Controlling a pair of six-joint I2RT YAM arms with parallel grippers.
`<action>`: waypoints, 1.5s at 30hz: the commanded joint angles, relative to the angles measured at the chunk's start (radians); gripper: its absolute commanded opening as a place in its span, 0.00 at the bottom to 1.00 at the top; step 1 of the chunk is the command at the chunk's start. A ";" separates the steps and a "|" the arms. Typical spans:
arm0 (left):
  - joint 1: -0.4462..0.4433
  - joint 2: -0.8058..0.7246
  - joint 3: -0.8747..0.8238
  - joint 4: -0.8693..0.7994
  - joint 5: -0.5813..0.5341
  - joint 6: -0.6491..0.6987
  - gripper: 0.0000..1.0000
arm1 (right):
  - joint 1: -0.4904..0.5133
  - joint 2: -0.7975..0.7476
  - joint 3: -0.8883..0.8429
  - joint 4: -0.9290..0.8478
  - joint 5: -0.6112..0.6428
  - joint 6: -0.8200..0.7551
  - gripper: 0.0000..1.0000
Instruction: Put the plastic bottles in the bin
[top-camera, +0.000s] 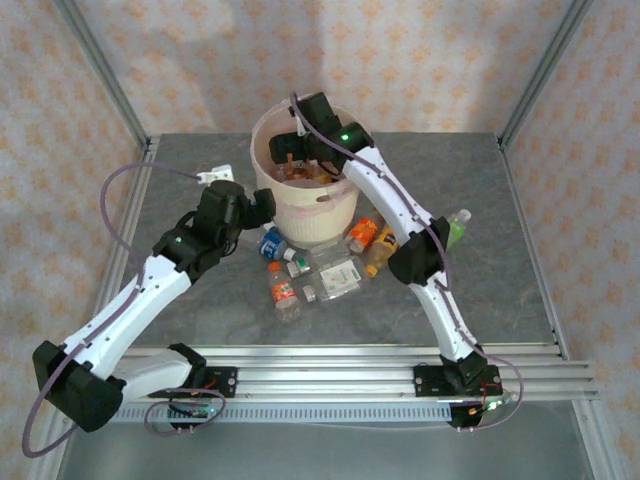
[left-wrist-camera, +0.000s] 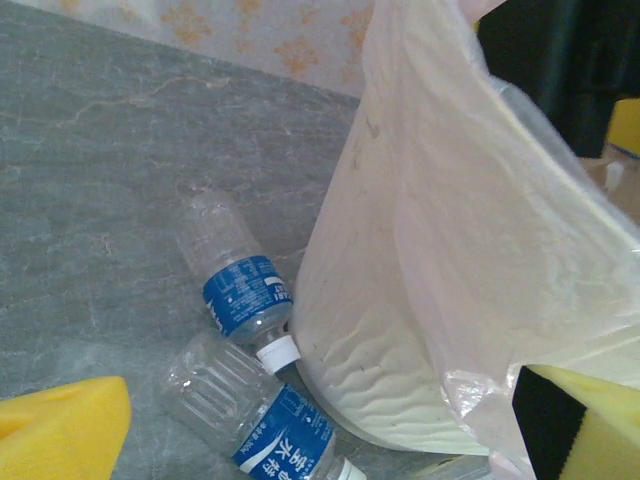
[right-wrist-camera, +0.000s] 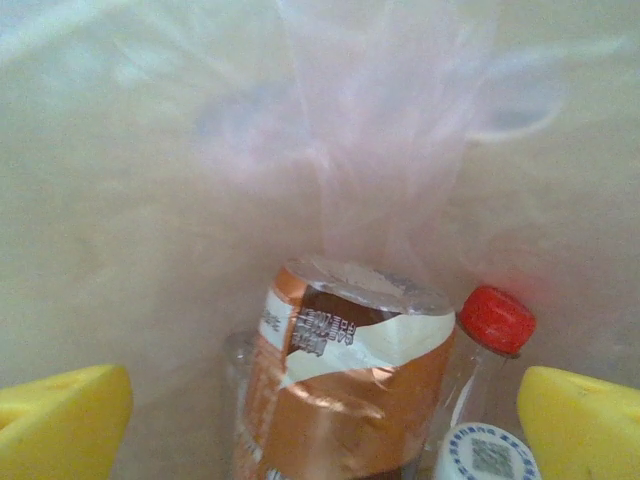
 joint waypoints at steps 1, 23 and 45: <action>0.007 -0.046 0.003 -0.020 -0.034 -0.020 1.00 | 0.000 -0.114 0.052 0.018 0.039 -0.020 0.99; 0.105 -0.166 -0.001 -0.182 -0.173 -0.164 1.00 | 0.000 -0.503 -0.224 -0.049 0.403 0.002 0.99; 0.194 -0.102 -0.301 -0.189 0.257 -0.357 1.00 | -0.001 -1.188 -1.265 0.053 0.804 0.319 0.99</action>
